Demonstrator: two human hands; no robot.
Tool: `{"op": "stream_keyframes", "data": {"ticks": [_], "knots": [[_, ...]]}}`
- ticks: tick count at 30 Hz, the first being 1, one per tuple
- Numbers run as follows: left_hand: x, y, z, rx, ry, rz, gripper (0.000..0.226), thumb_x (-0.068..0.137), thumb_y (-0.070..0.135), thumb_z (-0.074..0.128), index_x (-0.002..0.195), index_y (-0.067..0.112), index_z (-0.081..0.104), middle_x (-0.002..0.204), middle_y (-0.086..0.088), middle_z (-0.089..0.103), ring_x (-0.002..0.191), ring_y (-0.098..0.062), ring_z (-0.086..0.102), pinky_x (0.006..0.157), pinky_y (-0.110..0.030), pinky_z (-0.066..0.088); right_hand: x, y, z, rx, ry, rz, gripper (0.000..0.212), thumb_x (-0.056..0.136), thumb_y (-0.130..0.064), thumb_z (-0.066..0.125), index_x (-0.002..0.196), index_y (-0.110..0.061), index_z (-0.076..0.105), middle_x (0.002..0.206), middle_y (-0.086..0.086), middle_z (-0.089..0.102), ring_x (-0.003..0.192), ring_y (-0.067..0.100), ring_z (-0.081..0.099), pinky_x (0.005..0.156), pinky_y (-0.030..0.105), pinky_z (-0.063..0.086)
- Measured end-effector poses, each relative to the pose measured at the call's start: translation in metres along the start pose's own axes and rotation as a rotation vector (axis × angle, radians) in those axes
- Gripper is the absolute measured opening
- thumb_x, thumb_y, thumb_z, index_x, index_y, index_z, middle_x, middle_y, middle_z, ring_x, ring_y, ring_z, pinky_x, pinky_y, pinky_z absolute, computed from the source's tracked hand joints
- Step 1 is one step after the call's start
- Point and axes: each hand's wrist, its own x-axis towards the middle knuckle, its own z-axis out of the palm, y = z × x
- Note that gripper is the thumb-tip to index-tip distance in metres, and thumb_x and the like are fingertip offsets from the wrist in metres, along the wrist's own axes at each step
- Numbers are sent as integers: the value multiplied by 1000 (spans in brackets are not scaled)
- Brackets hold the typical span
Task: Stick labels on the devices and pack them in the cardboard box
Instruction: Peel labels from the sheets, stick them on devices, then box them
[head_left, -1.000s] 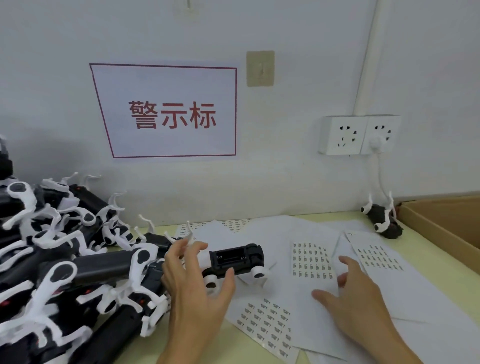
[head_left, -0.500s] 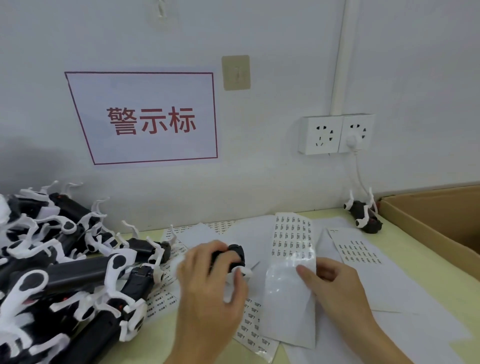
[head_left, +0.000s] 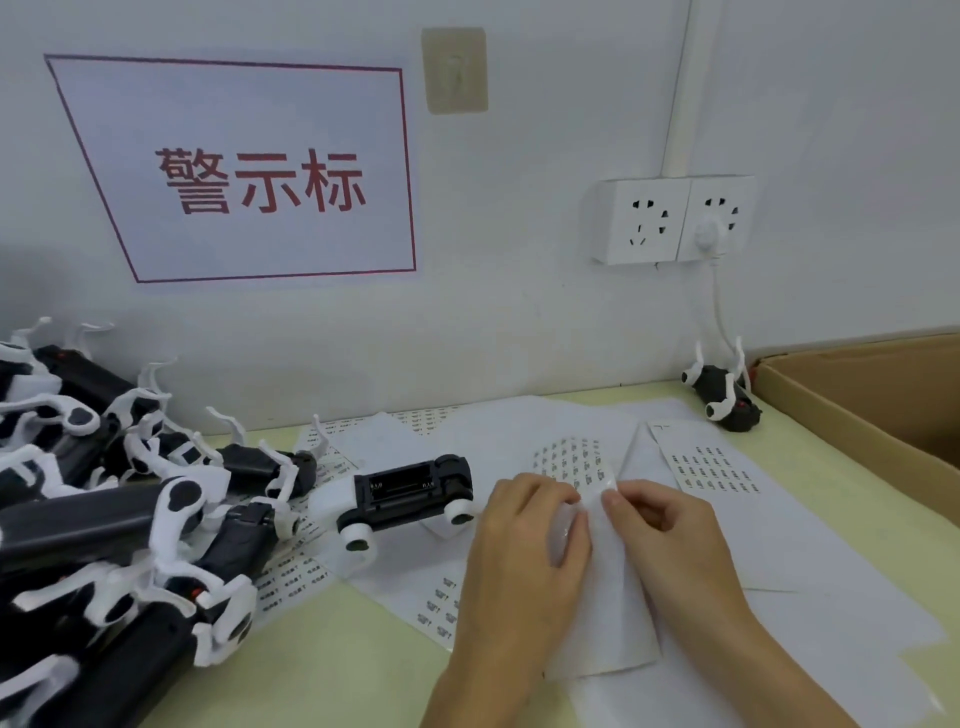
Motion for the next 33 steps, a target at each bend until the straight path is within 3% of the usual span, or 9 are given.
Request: {"op": "stream_keyframes", "data": {"ticks": [6, 13, 17, 23, 33], "knots": [[2, 2, 1, -13, 26, -1, 25, 93, 35, 50, 96, 18, 68, 96, 12, 62, 98, -6, 53, 87, -25, 43, -6, 1, 6, 94, 7, 83, 2, 88, -14, 73, 88, -14, 75, 77, -3, 77, 76, 7, 73, 64, 11, 50], [2, 5, 0, -122, 16, -100, 8, 93, 22, 63, 93, 18, 70, 92, 13, 63, 94, -7, 56, 83, -23, 44, -11, -5, 7, 181, -17, 131, 11, 84, -13, 76, 78, -22, 77, 80, 3, 76, 85, 23, 72, 85, 37, 53], [2, 5, 0, -154, 20, -128, 7, 93, 16, 65, 91, 19, 71, 89, 13, 64, 90, -6, 58, 80, -23, 46, -12, -7, 7, 173, -32, 111, 11, 83, -11, 76, 79, -21, 78, 81, 1, 77, 85, 18, 72, 85, 35, 54], [4, 5, -1, -142, 1, -140, 12, 92, 13, 65, 86, 21, 70, 83, 14, 64, 82, -4, 58, 75, -19, 47, -14, -11, 4, 81, -107, -42, 18, 85, -4, 73, 76, -18, 80, 77, 0, 77, 77, 11, 73, 68, 14, 53], [5, 2, -3, -141, -94, -112, 12, 93, 12, 62, 83, 15, 68, 79, 8, 65, 76, -8, 59, 72, -28, 49, -14, -15, -2, -30, -137, -140, 34, 82, 3, 73, 72, -29, 80, 72, -7, 76, 72, 5, 73, 66, 11, 52]]}}
